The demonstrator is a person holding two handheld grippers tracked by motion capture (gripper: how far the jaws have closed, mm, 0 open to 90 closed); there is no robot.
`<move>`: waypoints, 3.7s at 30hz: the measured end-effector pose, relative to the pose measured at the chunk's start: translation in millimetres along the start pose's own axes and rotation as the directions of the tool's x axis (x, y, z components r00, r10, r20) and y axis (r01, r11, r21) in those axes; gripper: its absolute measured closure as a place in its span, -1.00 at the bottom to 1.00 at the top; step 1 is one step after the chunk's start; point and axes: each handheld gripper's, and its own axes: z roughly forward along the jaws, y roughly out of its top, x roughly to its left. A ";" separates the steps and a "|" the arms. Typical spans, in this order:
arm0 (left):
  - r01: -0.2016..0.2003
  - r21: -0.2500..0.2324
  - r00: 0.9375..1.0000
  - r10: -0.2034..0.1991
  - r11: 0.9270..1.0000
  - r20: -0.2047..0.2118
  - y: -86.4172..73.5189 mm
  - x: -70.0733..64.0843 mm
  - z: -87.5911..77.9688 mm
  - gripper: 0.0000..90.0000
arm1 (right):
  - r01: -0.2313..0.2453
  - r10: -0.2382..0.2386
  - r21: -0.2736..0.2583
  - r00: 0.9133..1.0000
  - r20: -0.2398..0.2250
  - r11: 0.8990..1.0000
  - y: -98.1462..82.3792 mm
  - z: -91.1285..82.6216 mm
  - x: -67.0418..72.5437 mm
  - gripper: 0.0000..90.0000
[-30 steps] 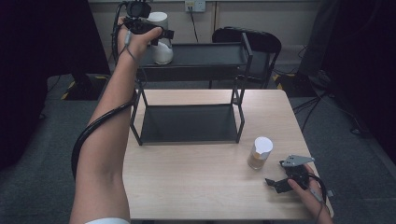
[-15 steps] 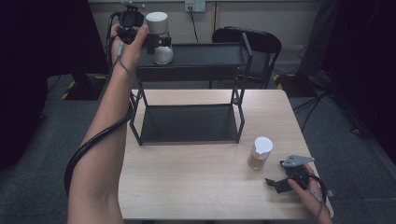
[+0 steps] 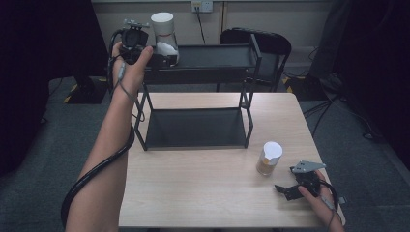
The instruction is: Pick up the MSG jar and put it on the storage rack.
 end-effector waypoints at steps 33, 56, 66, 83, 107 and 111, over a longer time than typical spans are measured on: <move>0.016 0.025 0.998 -0.018 1.000 0.055 -122.1 -0.4 49.6 -0.90 | -0.001 0.001 -0.002 1.000 0.002 1.000 -1.0 -0.5 0.8 -1.00; 0.065 0.087 0.995 -0.071 0.994 0.070 -190.9 2.6 96.5 -0.91 | -0.001 0.001 -0.002 1.000 0.002 1.000 -0.9 -0.5 0.8 -1.00; 0.062 0.106 0.993 -0.072 0.992 0.095 -217.5 5.1 100.0 -0.91 | 0.000 0.000 -0.002 1.000 0.002 1.000 -1.0 -0.5 0.8 -1.00; 0.019 0.163 0.994 -0.036 0.986 0.103 -253.6 3.7 96.5 -0.91 | -0.001 0.001 -0.002 1.000 0.002 1.000 -1.0 -0.5 0.8 -1.00; 0.011 0.207 0.992 -0.037 0.978 0.119 -302.9 -1.9 74.2 -0.91 | -0.001 0.001 -0.002 1.000 0.002 1.000 -1.0 -0.5 0.8 -1.00; 0.012 0.203 0.990 -0.039 0.979 0.132 -309.9 -1.4 68.9 -0.91 | -0.001 0.001 -0.002 1.000 0.002 1.000 -1.0 -0.5 0.8 -1.00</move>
